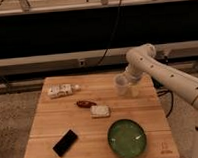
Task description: Place the ceramic cup in the ceramic bowl
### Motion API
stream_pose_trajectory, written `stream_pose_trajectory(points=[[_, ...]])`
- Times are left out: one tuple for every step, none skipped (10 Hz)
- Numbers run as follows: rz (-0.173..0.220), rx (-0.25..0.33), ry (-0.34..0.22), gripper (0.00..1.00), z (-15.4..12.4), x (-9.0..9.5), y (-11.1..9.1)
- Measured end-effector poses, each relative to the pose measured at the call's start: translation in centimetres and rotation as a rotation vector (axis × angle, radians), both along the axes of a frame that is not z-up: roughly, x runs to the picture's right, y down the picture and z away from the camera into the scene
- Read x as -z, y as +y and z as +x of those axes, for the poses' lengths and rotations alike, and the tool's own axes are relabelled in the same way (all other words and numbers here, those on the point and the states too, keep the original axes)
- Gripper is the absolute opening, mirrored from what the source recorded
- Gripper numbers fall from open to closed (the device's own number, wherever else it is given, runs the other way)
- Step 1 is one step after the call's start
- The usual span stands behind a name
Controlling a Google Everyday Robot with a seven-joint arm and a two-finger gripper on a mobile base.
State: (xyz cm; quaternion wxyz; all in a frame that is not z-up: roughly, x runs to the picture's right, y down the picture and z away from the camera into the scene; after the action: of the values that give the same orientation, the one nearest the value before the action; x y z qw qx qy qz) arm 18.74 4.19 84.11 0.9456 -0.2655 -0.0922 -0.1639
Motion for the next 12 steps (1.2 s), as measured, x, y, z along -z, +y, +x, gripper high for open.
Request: stream_pose_trajectory(points=[[0.000,0.001,-0.010,0.80,-0.2,-0.3,0.2],[0.000,0.002,-0.016,0.80,-0.2,-0.5,0.3],[-0.002,0.003,-0.025,0.80,-0.4,-0.7,0.6],[-0.003,0.004,-0.030,0.80,-0.5,-0.9,0.7],[-0.004,0.006,-0.035,0.80,-0.6,-1.0,0.8],[-0.004,0.008,-0.042,0.80,-0.7,-1.0,0.9],[-0.005,0.010,-0.048,0.80,-0.8,-1.0,0.9],[-0.005,0.011,-0.054,0.80,-0.8,-1.0,1.0],[-0.005,0.012,-0.060,0.80,-0.6,-1.0,1.0],[-0.007,0.014,-0.068,0.80,-0.7,-1.1,1.2],[-0.008,0.015,-0.073,0.80,-0.6,-1.2,1.3],[-0.008,0.017,-0.079,0.80,-0.7,-1.3,1.4]])
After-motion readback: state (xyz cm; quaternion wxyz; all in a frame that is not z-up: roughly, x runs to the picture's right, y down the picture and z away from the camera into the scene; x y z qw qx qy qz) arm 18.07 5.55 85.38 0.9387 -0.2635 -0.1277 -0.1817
